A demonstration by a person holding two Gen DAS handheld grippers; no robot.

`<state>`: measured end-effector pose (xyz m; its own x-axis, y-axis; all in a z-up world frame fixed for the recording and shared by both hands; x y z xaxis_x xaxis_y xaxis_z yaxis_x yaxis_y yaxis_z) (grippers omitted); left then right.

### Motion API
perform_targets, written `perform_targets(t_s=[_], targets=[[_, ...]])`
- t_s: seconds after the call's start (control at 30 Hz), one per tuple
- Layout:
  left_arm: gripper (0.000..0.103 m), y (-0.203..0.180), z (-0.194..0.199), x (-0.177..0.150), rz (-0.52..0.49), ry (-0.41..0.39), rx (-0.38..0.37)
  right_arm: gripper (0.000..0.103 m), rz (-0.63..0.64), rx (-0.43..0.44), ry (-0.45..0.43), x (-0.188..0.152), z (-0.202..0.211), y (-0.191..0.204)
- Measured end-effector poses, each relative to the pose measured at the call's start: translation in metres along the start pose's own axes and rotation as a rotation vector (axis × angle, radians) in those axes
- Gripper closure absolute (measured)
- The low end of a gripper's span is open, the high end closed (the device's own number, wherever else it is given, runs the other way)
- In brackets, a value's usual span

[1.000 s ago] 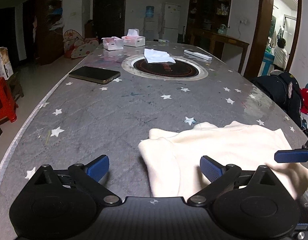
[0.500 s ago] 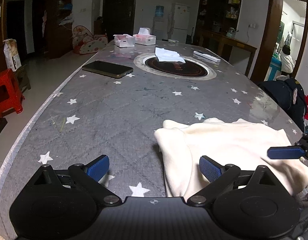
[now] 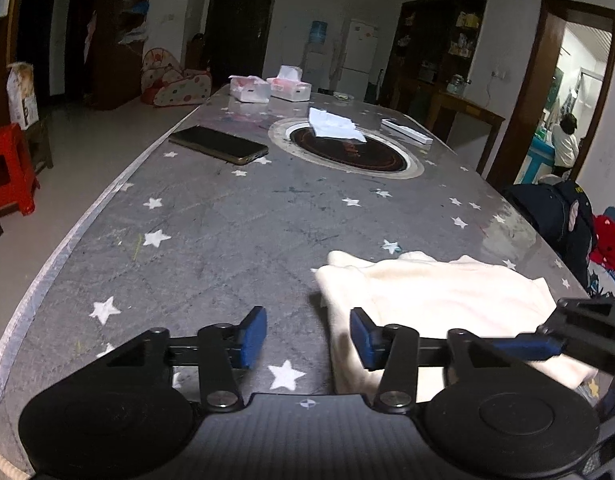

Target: Fold clothes

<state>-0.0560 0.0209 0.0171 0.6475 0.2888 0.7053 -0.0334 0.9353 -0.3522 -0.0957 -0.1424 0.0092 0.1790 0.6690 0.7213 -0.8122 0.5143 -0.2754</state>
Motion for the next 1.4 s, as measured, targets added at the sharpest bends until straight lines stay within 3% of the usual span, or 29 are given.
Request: perform_targets(t_s=[0.13, 0.37, 0.67, 0.83, 0.93, 1.17, 1.4], targets=[[0.056, 0.009, -0.003, 0.0, 0.04, 0.023, -0.025, 0.051, 0.066, 0.025, 0.015, 0.006, -0.013, 0.014], [0.056, 0.019, -0.006, 0.002, 0.098, 0.056, -0.067, 0.053, 0.194, 0.014, 0.053, 0.013, -0.036, 0.031], [0.051, 0.02, -0.009, 0.001, 0.141, 0.087, -0.089, 0.064, 0.198, 0.01, 0.067, 0.015, -0.041, 0.029], [0.04, 0.022, -0.004, 0.001, 0.19, 0.091, -0.102, 0.08, 0.122, 0.027, 0.049, 0.015, -0.037, 0.016], [0.031, 0.023, 0.001, 0.003, 0.232, 0.092, -0.123, 0.084, 0.032, 0.046, 0.019, 0.016, -0.03, 0.001], [0.022, 0.023, 0.002, 0.009, 0.392, 0.122, -0.2, 0.087, -0.109, 0.065, -0.046, 0.016, -0.011, -0.021], [0.021, 0.023, -0.017, 0.008, 0.566, 0.237, -0.303, 0.088, -0.162, 0.061, -0.094, 0.014, 0.002, -0.034]])
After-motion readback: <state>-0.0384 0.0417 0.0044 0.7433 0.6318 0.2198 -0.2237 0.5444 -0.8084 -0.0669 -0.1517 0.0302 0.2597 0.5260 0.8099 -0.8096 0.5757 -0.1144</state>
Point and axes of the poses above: each gripper's, at about its wrist camera, not at the fingertips, and z roughly against the way its jaws point, y to its left, x to its top, the point moved 3 cm from there along -z, roughly the way its jaws point, and after that the axes turned 13 degrees about z, right-handed, at the moved point
